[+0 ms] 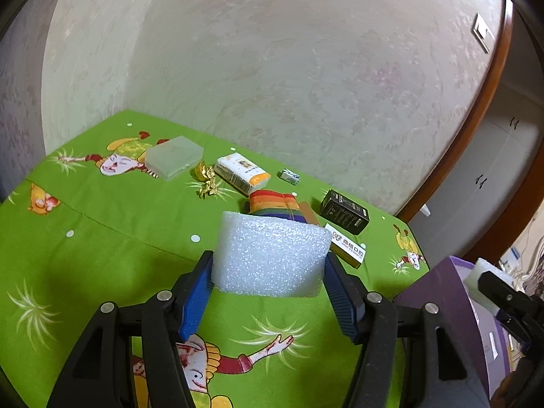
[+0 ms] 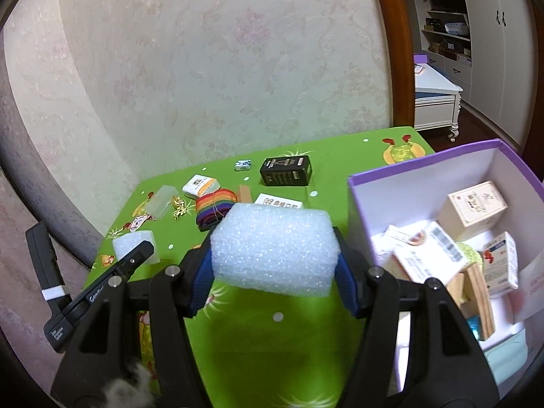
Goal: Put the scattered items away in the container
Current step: 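Carry the white foam block into the purple box and open the right gripper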
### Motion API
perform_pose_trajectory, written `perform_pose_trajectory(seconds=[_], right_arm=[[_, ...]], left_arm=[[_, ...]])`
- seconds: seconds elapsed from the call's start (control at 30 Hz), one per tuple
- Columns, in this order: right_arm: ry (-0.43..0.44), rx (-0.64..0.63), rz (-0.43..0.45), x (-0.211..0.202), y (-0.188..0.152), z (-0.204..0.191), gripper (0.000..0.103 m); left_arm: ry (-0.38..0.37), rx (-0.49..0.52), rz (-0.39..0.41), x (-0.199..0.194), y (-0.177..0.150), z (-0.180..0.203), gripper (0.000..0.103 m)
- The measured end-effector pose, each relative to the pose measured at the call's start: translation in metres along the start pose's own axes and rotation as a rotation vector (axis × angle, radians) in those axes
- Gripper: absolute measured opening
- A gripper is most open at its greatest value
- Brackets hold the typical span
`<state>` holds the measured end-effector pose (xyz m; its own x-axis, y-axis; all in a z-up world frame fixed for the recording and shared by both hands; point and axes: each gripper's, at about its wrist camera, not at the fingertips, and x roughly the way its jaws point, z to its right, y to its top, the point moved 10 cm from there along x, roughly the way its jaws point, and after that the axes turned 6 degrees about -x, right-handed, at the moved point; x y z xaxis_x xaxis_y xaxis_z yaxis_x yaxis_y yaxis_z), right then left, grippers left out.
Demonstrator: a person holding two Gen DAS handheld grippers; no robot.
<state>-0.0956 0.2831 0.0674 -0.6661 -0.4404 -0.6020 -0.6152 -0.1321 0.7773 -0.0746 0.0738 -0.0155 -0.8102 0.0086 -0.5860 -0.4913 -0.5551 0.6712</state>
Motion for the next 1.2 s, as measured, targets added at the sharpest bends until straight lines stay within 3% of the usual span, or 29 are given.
perform_pose_trajectory(seconds=[0.3,0.73,0.97,1.2], right_arm=[[-0.020,0.010,0.026,-0.029,0.004,0.030,0.064],[-0.064,0.033,0.003,-0.039,-0.003,0.072,0.064],[-0.147,0.023,0.007,-0.053,-0.008,0.100,0.064],[-0.310,0.035,0.046,-0.075,-0.011,0.144,0.064]], left_arm=[[0.015,0.085,-0.004,-0.001,-0.002,0.029,0.063],[0.003,0.118,-0.021,0.003,-0.007,0.049,0.063],[-0.092,0.194,-0.018,-0.010,-0.021,0.095,0.063],[-0.280,0.355,0.009,-0.039,-0.056,0.177,0.063]])
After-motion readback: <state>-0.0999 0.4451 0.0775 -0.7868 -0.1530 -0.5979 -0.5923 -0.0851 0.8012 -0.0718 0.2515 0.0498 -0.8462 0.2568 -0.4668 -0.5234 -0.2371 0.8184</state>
